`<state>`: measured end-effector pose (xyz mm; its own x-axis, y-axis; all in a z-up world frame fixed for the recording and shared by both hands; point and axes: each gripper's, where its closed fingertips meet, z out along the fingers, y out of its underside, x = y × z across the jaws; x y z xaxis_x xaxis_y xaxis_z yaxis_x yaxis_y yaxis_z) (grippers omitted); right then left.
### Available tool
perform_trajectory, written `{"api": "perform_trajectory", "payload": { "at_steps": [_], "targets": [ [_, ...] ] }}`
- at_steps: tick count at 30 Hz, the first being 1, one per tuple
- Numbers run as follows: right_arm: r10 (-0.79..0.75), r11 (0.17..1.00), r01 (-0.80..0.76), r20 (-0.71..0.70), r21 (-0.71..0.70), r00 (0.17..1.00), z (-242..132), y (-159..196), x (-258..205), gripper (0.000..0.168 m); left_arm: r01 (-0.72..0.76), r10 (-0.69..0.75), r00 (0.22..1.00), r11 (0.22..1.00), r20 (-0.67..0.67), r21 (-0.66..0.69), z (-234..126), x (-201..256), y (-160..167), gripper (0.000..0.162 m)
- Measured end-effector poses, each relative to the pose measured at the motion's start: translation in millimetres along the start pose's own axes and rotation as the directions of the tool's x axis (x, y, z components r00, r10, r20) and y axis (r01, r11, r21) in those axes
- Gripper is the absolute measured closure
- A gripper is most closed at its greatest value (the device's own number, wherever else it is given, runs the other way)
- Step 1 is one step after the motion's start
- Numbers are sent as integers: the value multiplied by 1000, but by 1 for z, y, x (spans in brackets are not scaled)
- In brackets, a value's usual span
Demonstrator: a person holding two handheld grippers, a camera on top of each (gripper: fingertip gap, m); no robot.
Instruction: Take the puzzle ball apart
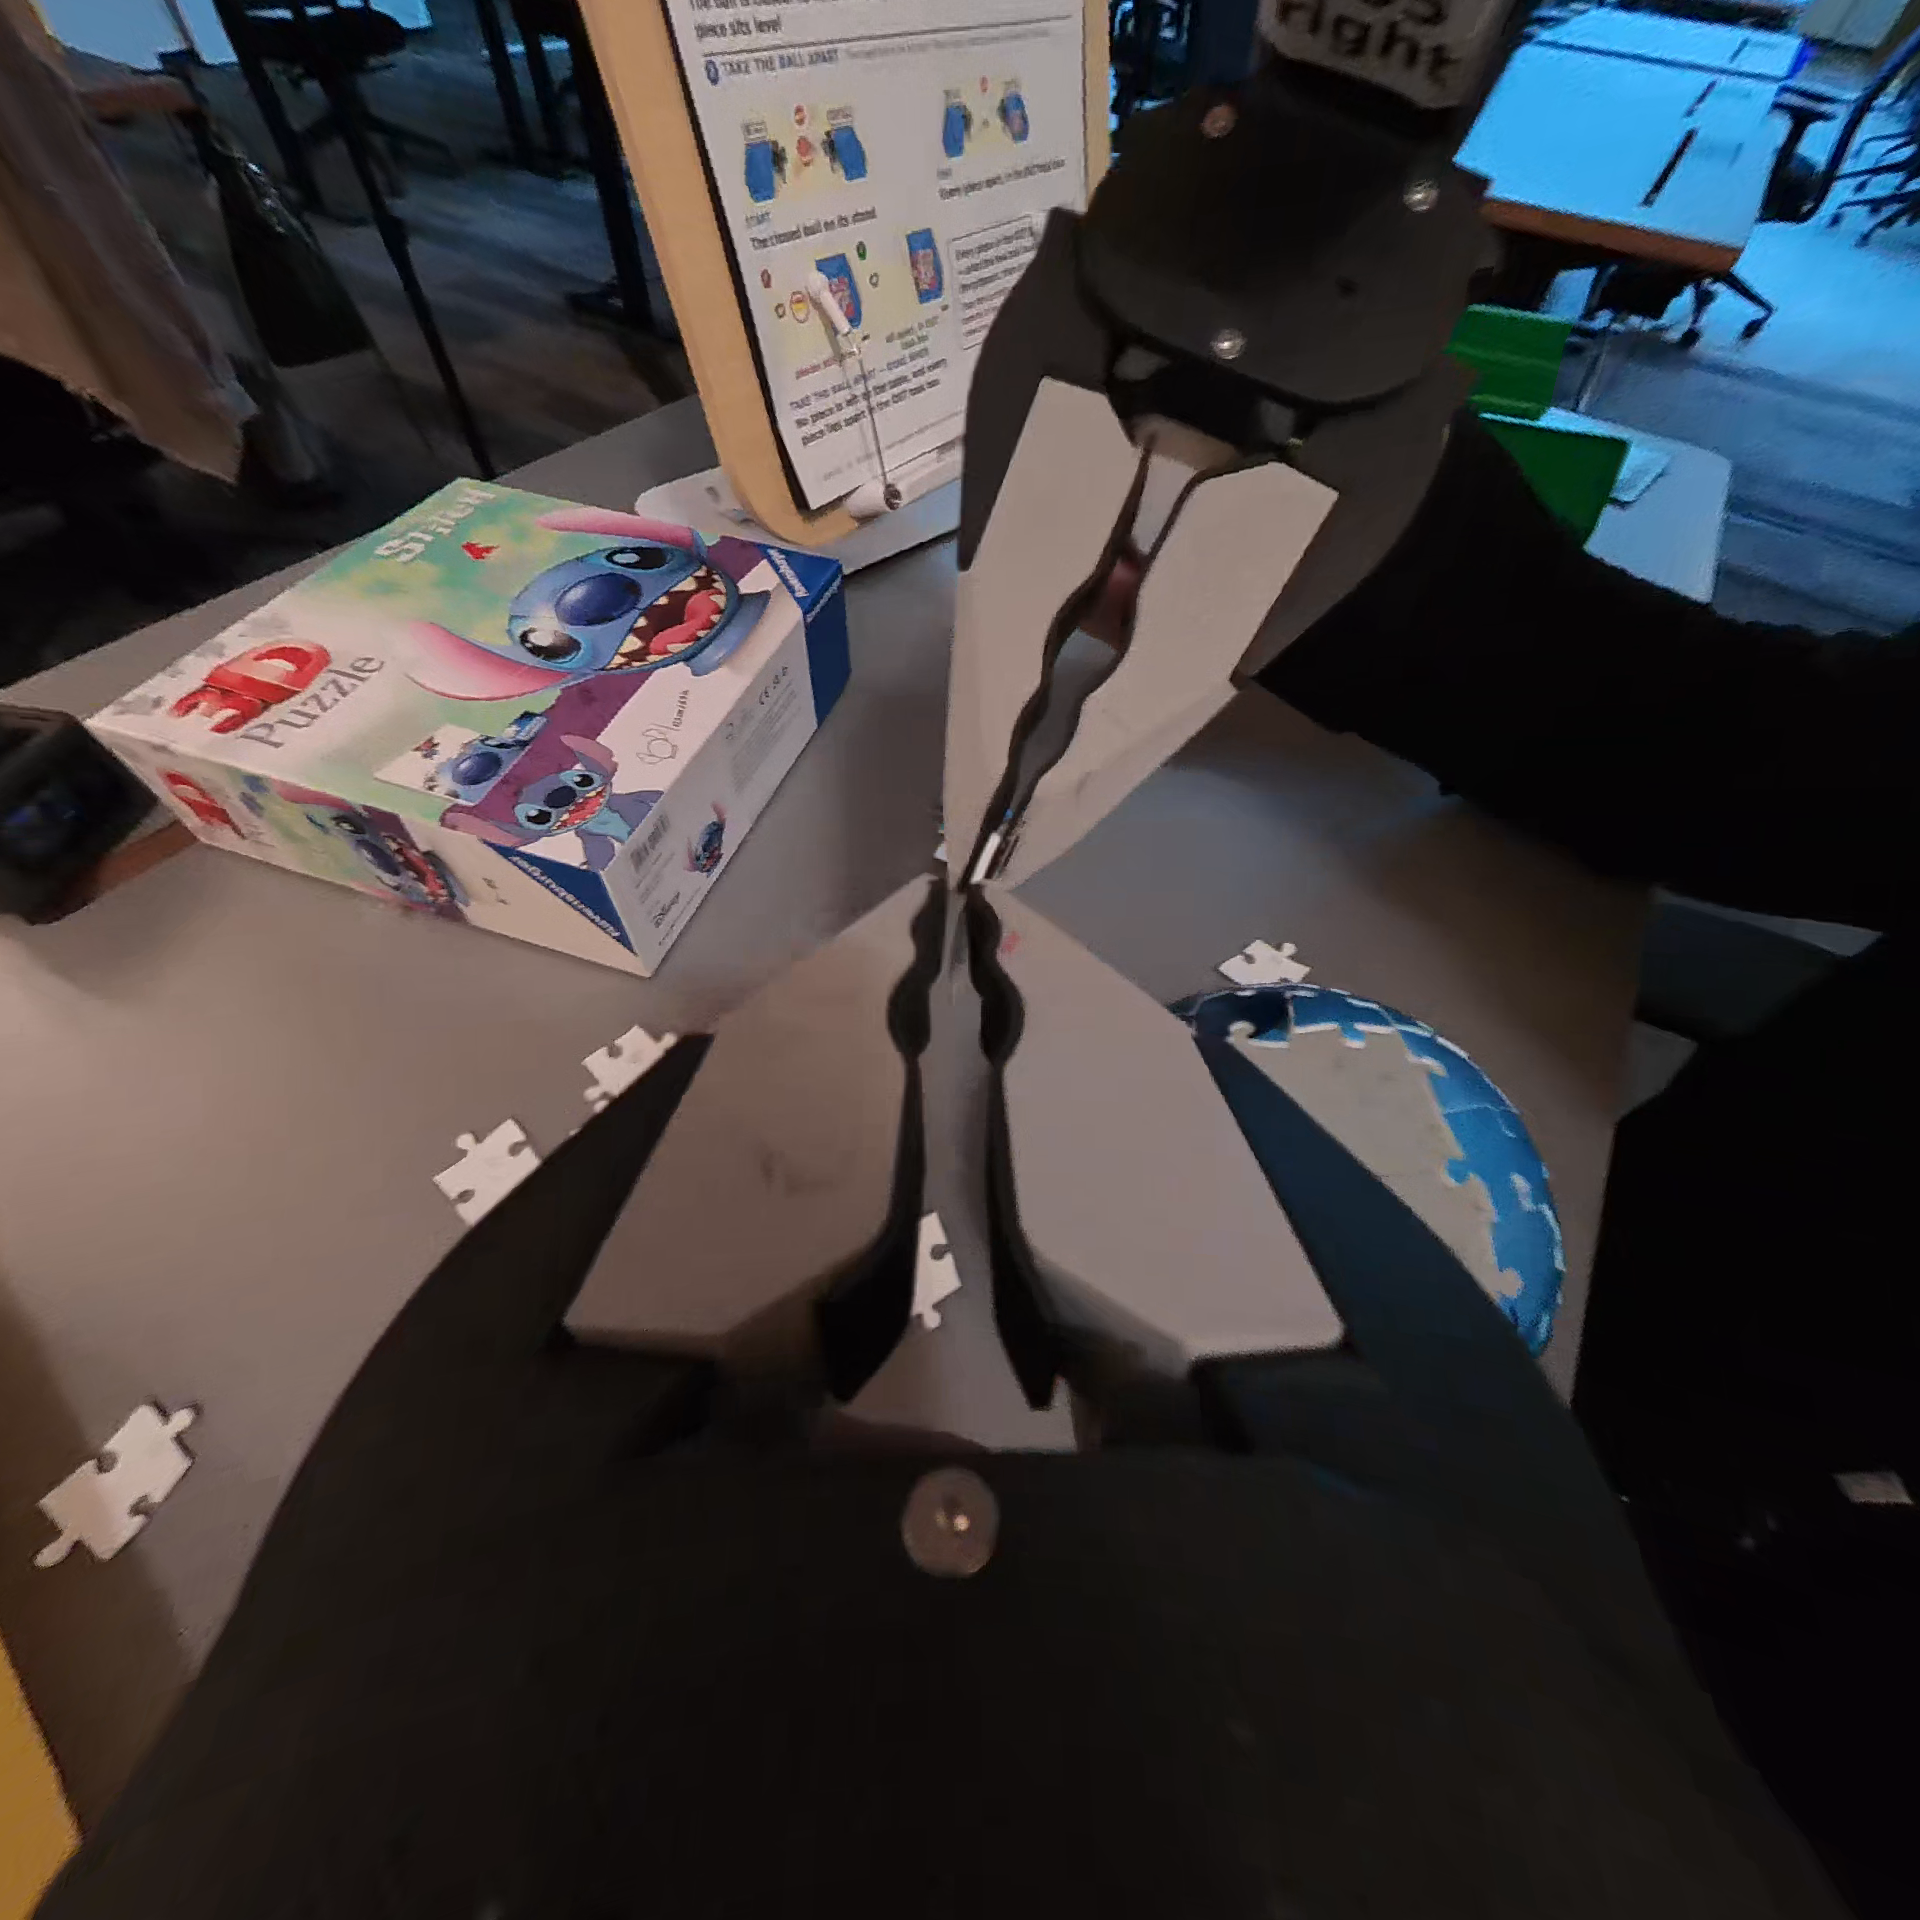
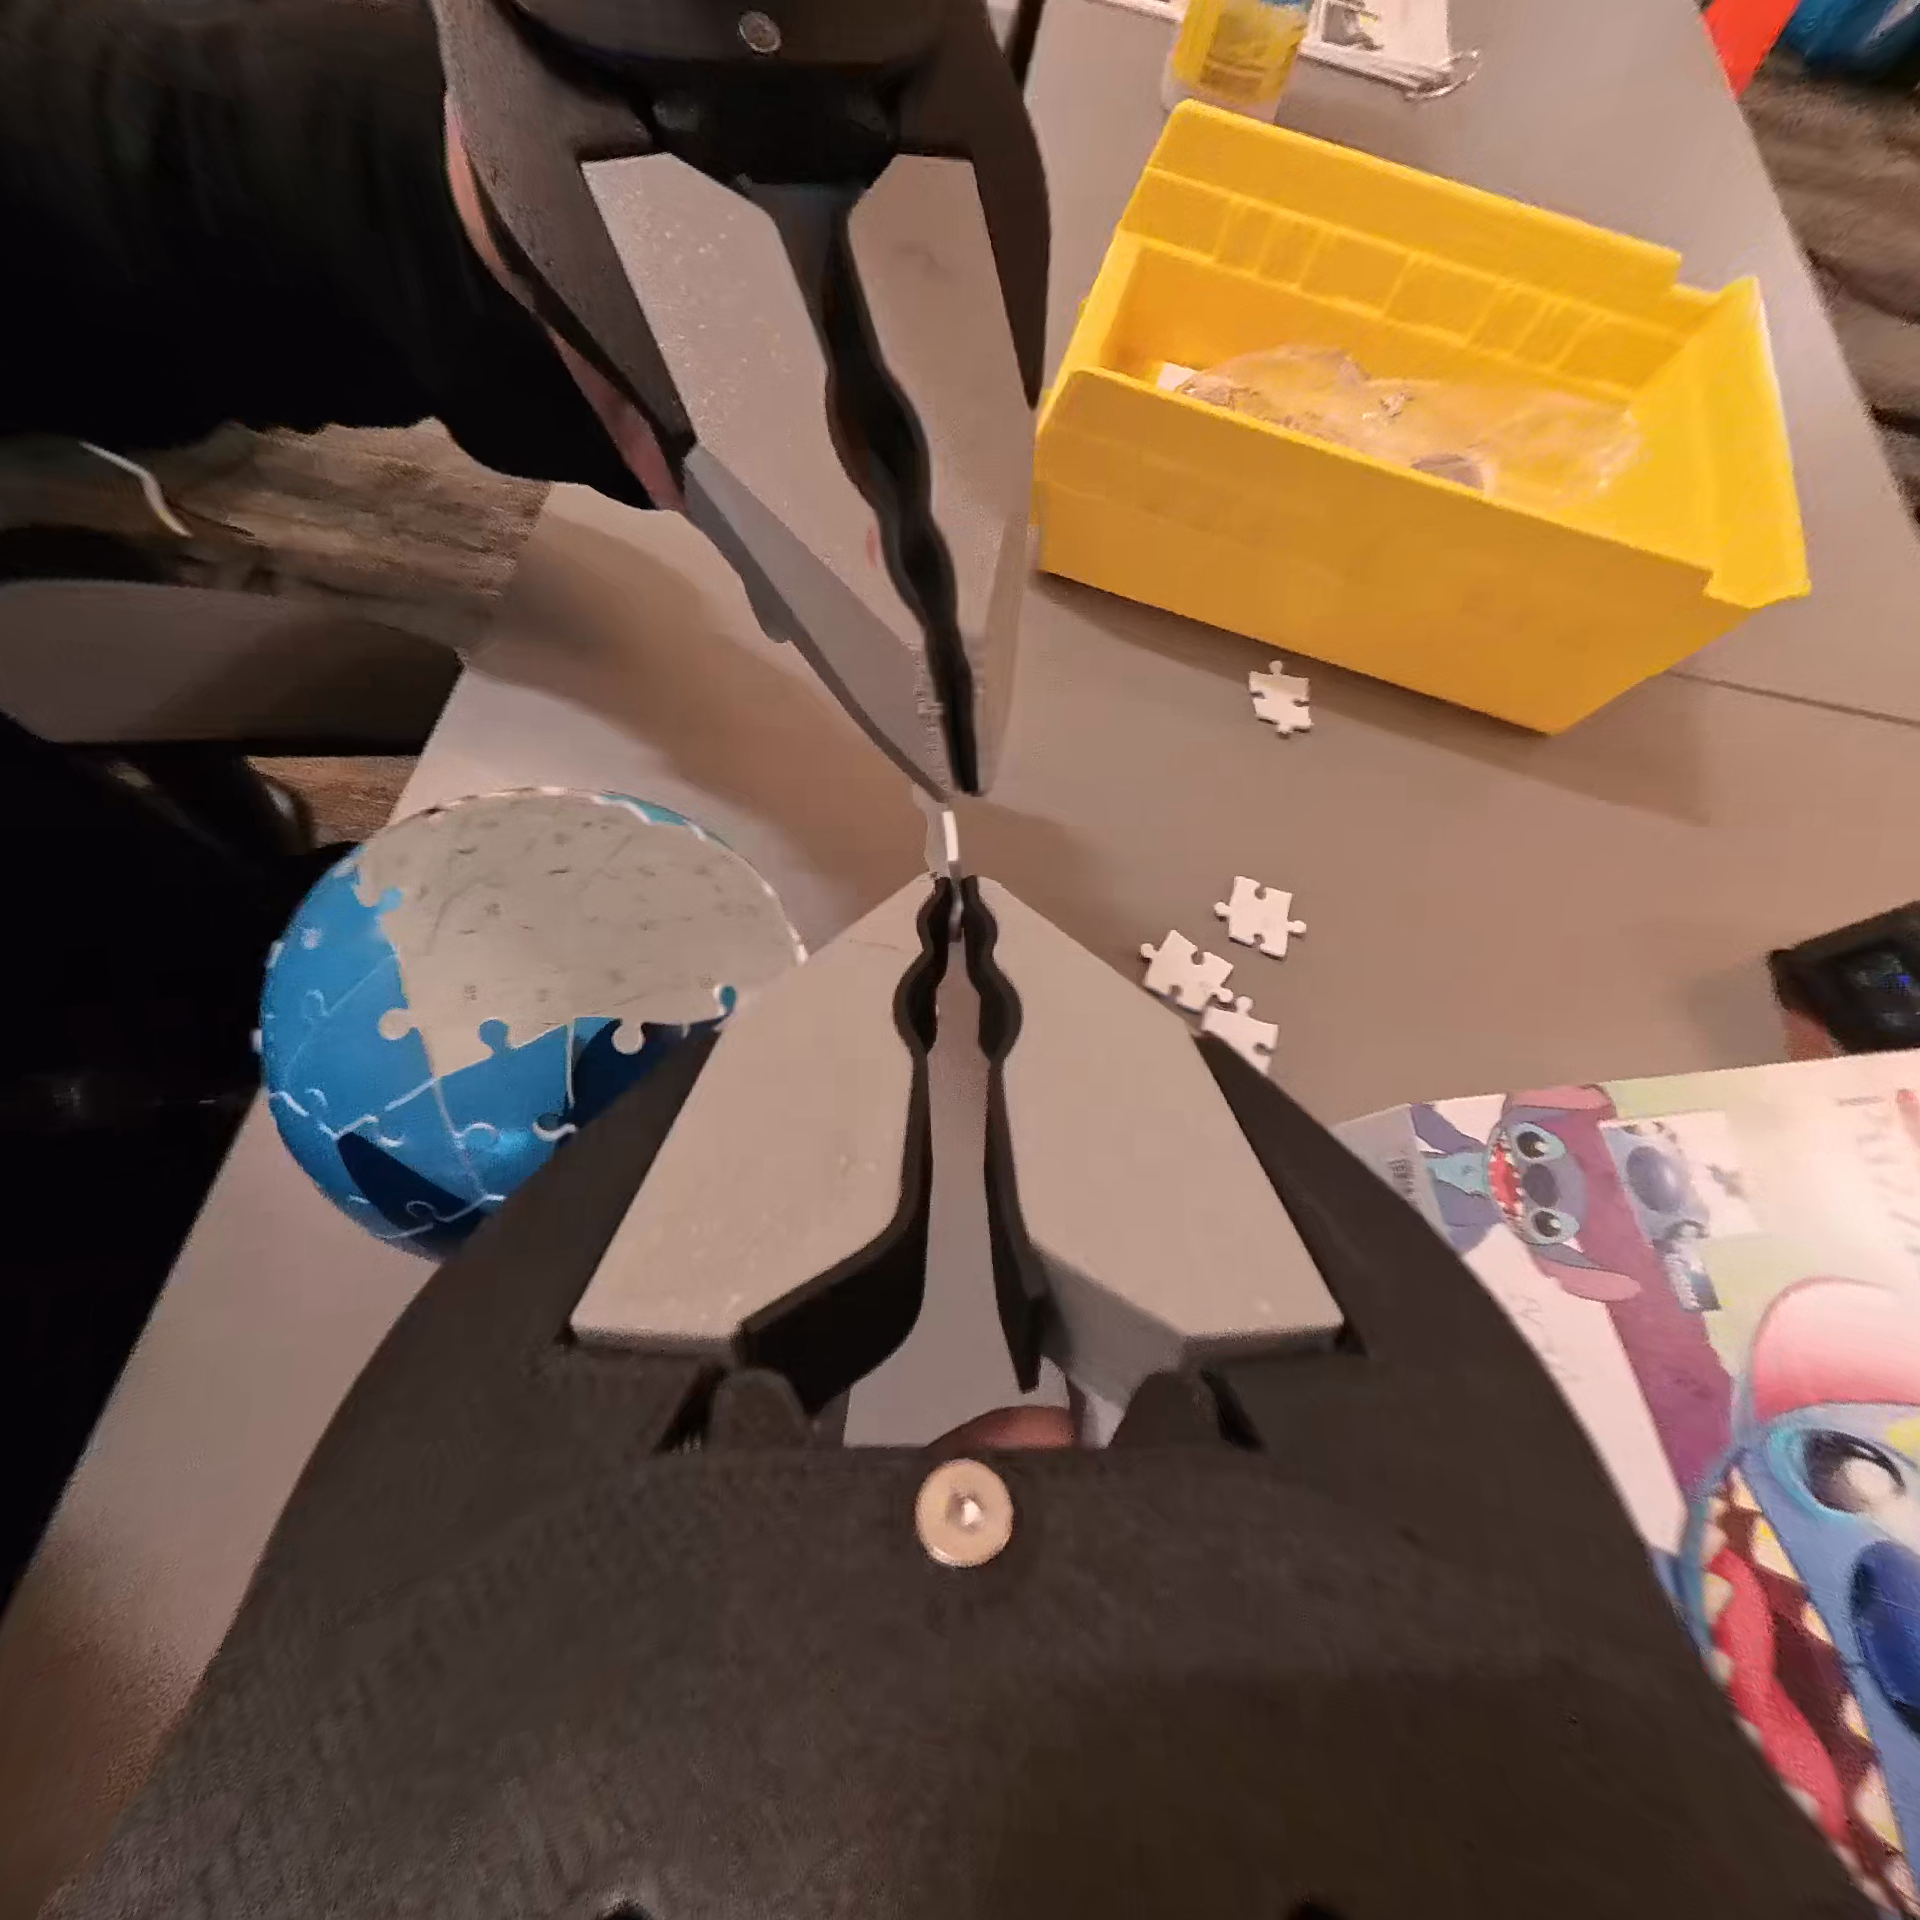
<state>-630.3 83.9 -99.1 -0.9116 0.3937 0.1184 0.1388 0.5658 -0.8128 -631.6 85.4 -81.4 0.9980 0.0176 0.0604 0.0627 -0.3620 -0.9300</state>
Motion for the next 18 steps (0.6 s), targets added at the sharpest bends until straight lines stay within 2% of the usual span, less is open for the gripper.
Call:
{"api": "perform_trajectory", "payload": {
  "at_steps": [4, 9, 18],
  "targets": [
    [22, 1000, -21, 39, -13, 999, 3, 1, -4, 168, 39, -39, 999, 999, -31, -5, 3, -1, 5, 162],
    [56, 997, -53, 76, -49, 996, 4, 8, -7, 168, 38, -41, 998, 996, -43, -82, 8, 1, 25, 162],
    [94, 995, -91, 93, -37, 991, 8, 9, -3, 168, 78, -90, 988, 992, -122, -96, 2, 9, 30, 157]
  ]
}}
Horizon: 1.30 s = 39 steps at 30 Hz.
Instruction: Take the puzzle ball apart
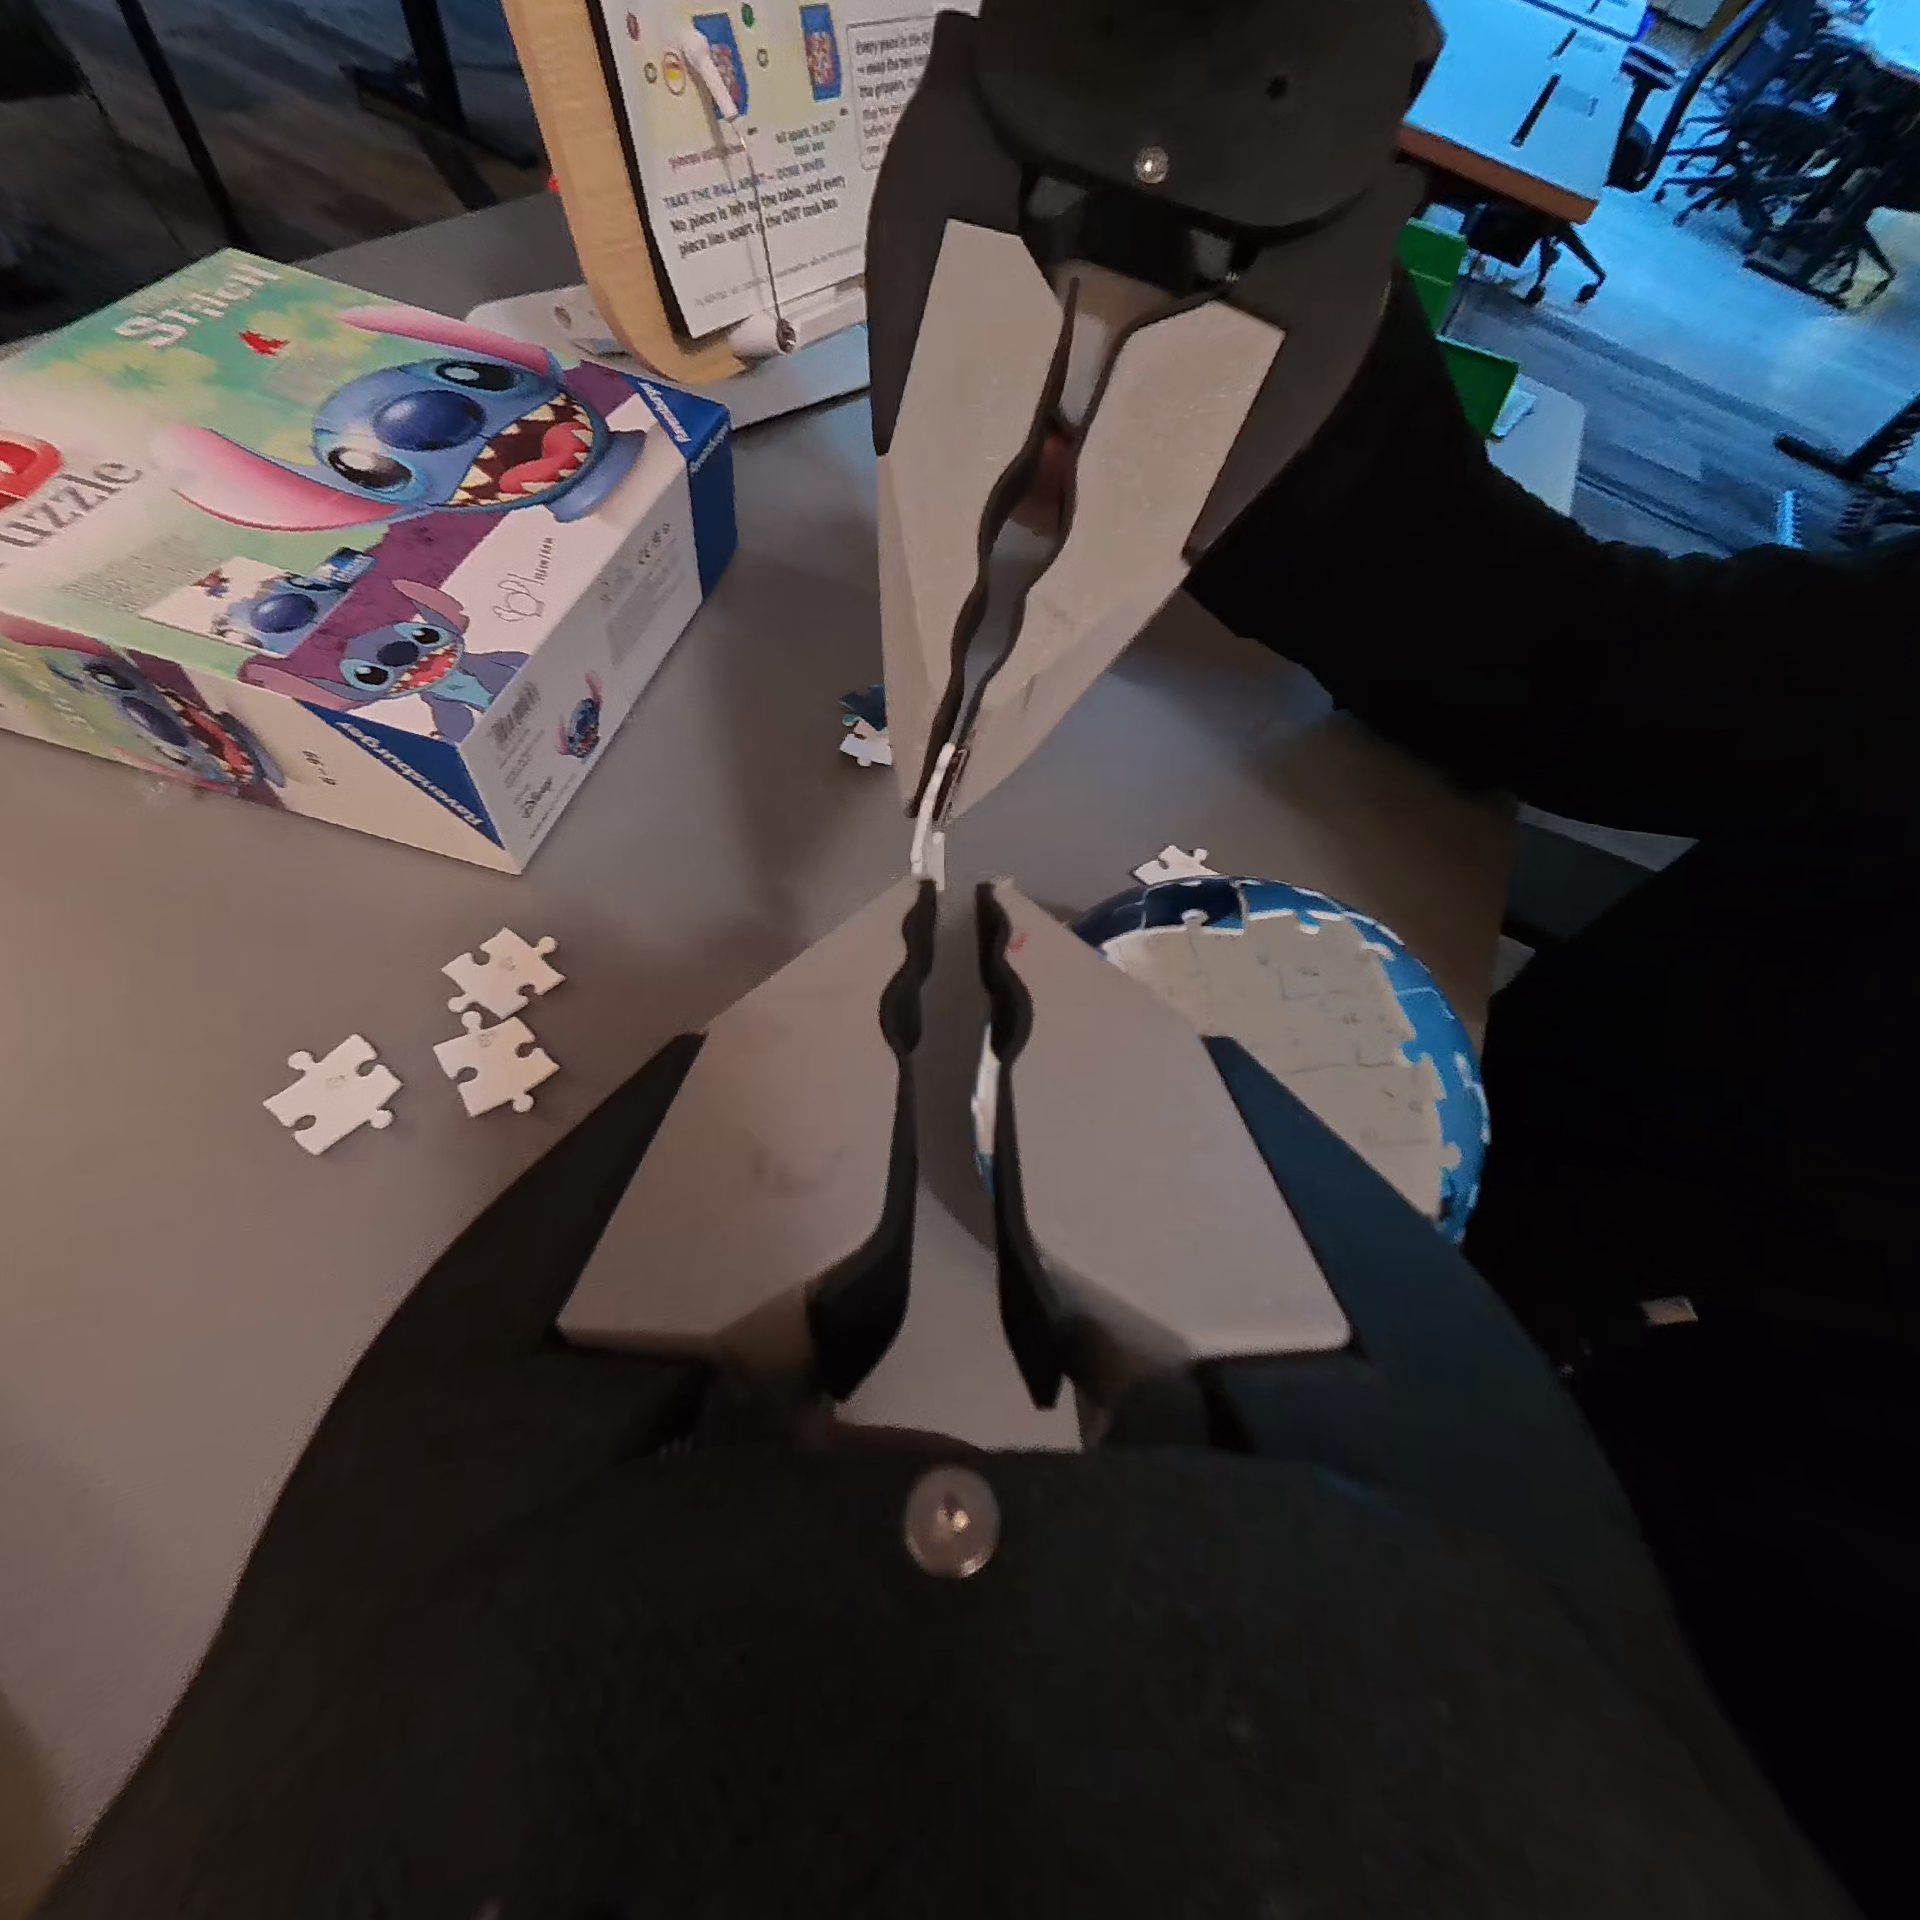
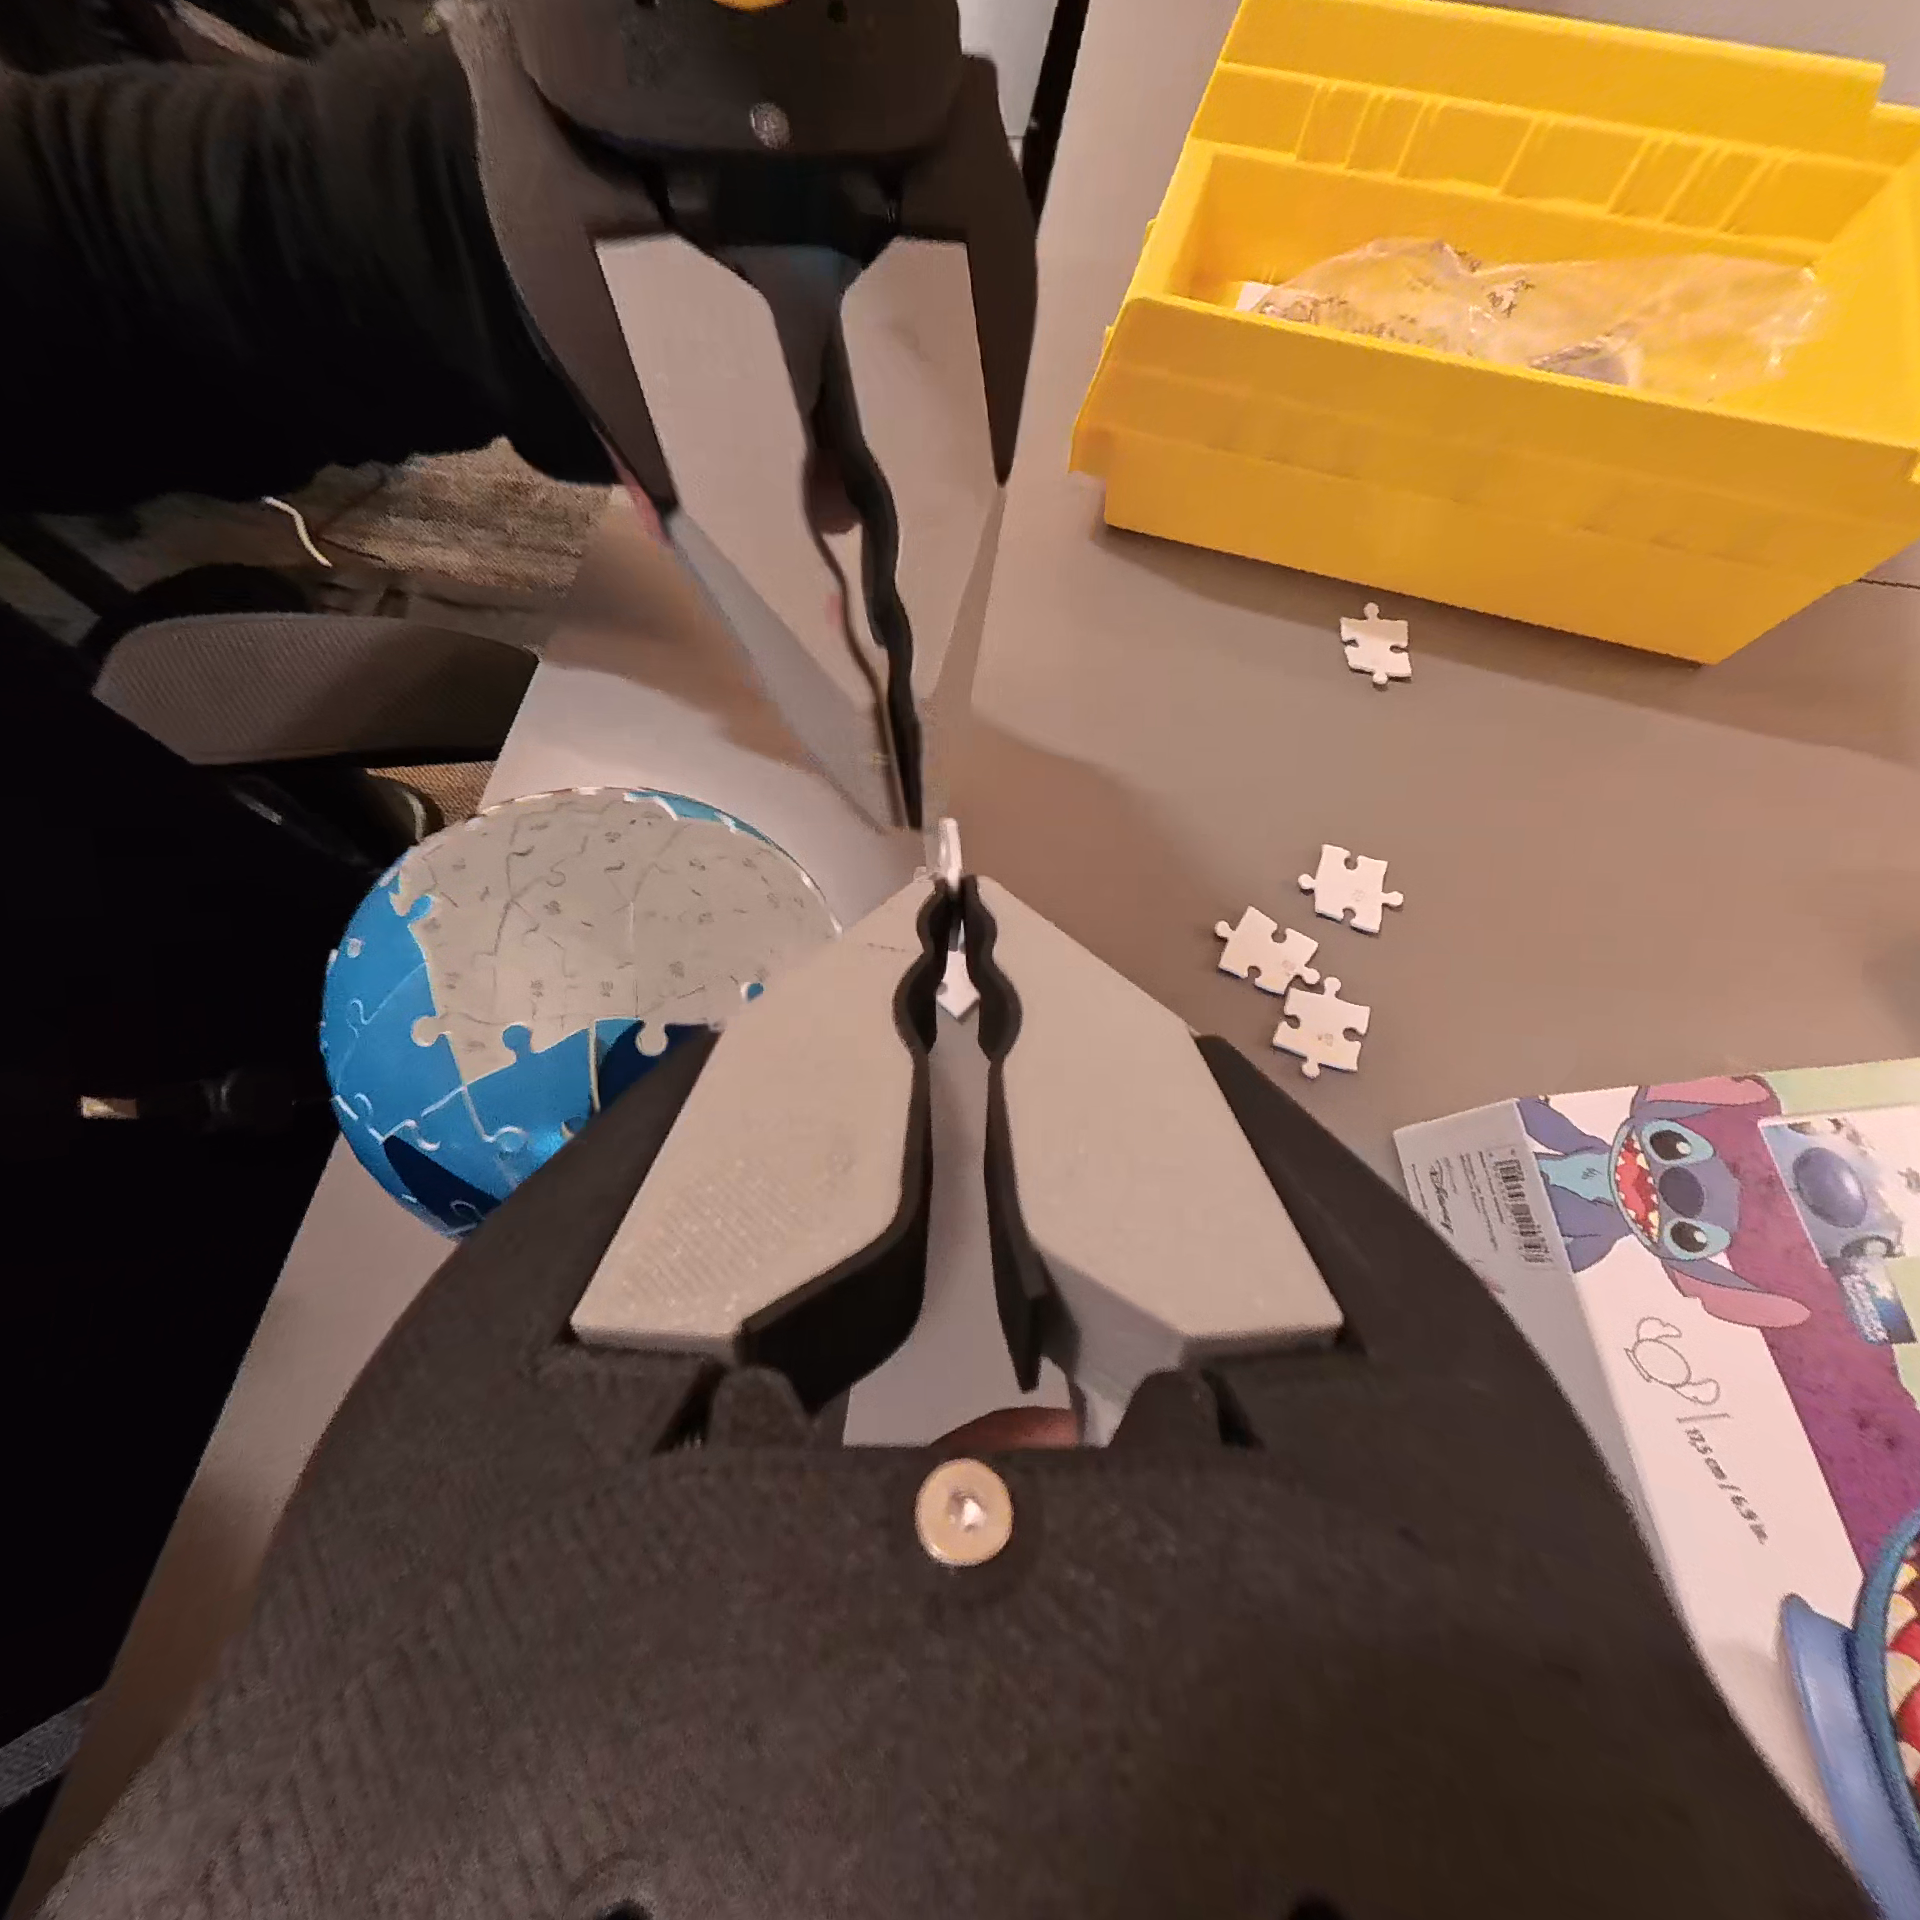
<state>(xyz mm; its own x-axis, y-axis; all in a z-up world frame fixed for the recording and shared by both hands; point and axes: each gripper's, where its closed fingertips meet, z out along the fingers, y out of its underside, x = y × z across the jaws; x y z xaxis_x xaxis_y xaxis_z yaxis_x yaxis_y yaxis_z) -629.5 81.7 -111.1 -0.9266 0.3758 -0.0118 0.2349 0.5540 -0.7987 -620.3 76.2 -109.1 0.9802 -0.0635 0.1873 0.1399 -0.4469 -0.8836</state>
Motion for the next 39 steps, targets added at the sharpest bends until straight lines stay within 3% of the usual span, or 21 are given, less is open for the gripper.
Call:
{"api": "perform_trajectory", "payload": {
  "at_steps": [6, 11, 13, 15, 24, 27, 31, 33, 35, 39],
  "targets": [
    [42, 995, -42, 4, 95, 999, 0, -20, 4, 168, -81, 82, 996, 996, 22, -34, 18, 6, 7, 162],
    [-20, 1000, 20, -49, 9, 999, 4, -12, 7, 168, -133, 142, 987, 986, 78, -103, 6, 1, 18, 162],
    [-29, 999, 29, -23, 13, 999, 1, -12, 1, 168, -105, 114, 983, 992, 146, -68, -11, -10, 13, 162],
    [-37, 999, 37, -7, 3, 999, 3, -13, -3, 168, -88, 90, 979, 996, 181, -17, -20, -15, 2, 151],
    [-28, 999, 28, -16, -46, 999, 14, -5, -8, 168, -136, 143, 975, 989, 167, -55, 5, -4, 12, 162],
    [21, 1000, -21, 16, 1, 1000, 12, -11, -10, 168, -83, 80, 988, 996, 133, 13, 4, -3, 9, 162],
    [102, 979, -114, 80, 167, 992, -1, -34, -9, 168, -49, 34, 993, 990, 115, 136, -4, -3, -2, 162],
    [129, 967, -139, 59, 213, 990, -10, -37, 1, 156, -40, 12, 992, 975, 128, 218, -11, -7, -12, 162],
    [154, 956, -168, 78, 242, 985, -14, -37, 3, 142, -26, -24, 989, 943, 146, 333, -21, -12, -27, 162],
    [183, 946, -209, 124, 246, 975, -5, -37, -2, 146, 10, -96, 985, 858, 142, 513, -33, -18, -48, 162]
  ]
}}
